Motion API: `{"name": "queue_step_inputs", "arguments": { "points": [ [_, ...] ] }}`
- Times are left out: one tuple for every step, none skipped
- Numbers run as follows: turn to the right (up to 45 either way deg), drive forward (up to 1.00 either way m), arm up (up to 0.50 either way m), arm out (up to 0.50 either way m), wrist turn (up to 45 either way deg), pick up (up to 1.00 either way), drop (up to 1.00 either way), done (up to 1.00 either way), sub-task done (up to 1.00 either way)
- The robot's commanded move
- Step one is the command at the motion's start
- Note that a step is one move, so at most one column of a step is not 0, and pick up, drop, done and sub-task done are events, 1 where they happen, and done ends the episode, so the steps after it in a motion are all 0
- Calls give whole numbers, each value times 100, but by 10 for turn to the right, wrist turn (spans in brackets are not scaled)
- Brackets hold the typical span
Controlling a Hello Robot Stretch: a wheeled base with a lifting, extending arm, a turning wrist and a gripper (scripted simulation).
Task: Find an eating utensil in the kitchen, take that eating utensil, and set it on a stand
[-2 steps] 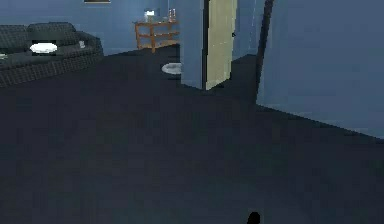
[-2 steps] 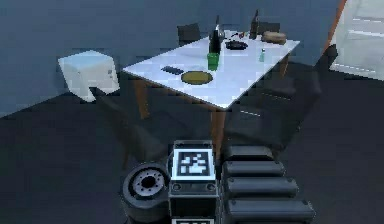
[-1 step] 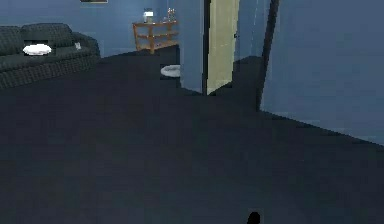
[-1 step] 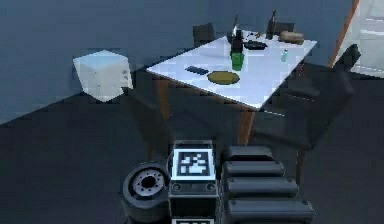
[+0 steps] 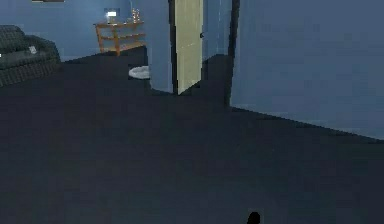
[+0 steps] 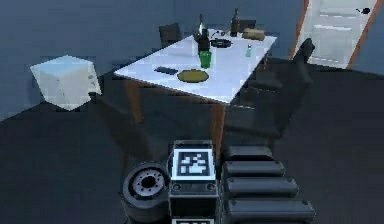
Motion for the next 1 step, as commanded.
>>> {"name": "queue_step_inputs", "arguments": {
  "points": [
    [0,100,0,0,0,0,0,0,0]
  ]
}}
